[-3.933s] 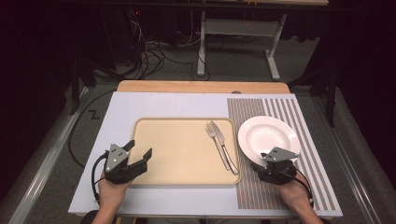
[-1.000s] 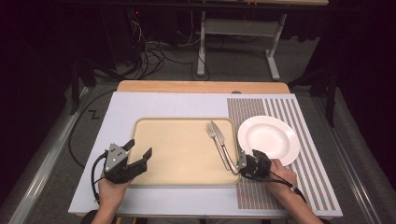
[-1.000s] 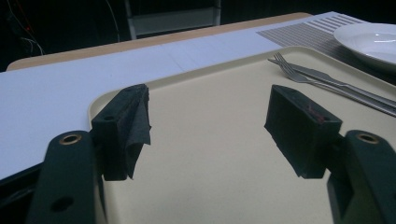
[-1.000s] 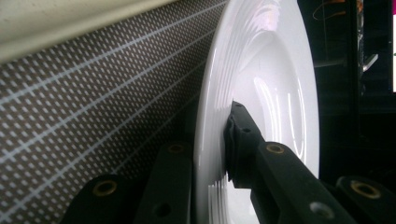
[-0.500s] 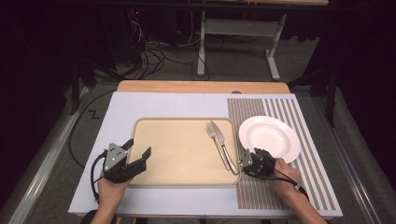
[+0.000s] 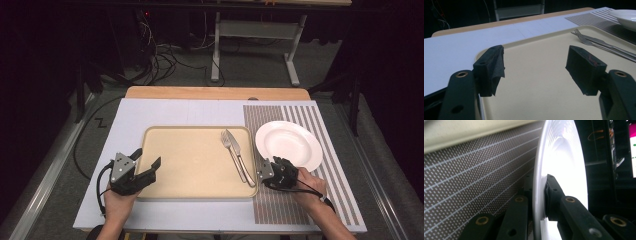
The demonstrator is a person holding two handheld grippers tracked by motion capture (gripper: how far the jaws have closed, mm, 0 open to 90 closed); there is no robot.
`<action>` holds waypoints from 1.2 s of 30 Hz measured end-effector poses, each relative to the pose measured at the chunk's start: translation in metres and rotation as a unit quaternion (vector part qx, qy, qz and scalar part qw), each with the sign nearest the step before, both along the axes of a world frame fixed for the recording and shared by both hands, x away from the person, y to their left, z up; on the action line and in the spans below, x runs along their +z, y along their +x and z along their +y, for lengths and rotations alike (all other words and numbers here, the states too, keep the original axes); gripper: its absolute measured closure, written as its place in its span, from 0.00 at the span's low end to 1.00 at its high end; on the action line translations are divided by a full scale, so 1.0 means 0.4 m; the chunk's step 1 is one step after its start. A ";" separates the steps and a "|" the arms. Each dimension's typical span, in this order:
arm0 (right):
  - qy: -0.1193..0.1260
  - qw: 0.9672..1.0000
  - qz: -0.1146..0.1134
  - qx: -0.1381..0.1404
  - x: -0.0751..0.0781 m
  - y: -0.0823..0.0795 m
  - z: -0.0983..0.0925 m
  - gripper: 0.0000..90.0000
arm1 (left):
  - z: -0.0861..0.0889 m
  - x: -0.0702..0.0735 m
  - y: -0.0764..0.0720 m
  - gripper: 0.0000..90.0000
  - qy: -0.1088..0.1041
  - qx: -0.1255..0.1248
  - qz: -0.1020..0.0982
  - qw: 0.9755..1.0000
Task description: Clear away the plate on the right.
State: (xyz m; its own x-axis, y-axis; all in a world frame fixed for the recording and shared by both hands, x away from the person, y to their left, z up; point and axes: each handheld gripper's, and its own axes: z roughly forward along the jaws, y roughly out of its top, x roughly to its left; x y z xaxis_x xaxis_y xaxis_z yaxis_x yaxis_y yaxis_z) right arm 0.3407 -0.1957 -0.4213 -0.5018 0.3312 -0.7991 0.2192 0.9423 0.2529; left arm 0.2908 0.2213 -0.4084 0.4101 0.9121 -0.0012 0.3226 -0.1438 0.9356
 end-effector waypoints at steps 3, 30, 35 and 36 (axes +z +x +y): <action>0.000 1.000 -0.008 0.010 0.012 -0.008 0.010 0.92 | 0.002 0.000 0.000 0.35 0.002 0.000 0.001 1.000; 0.007 0.993 -0.030 0.118 0.057 -0.047 0.166 0.92 | 0.019 -0.001 0.006 0.35 -0.004 0.013 0.005 1.000; 0.010 0.990 -0.032 0.137 0.062 -0.055 0.199 0.92 | 0.025 0.000 0.006 0.35 -0.004 0.016 0.005 1.000; 0.011 0.989 -0.032 0.142 0.062 -0.055 0.205 0.92 | 0.026 0.000 0.006 0.35 -0.004 0.016 0.005 1.000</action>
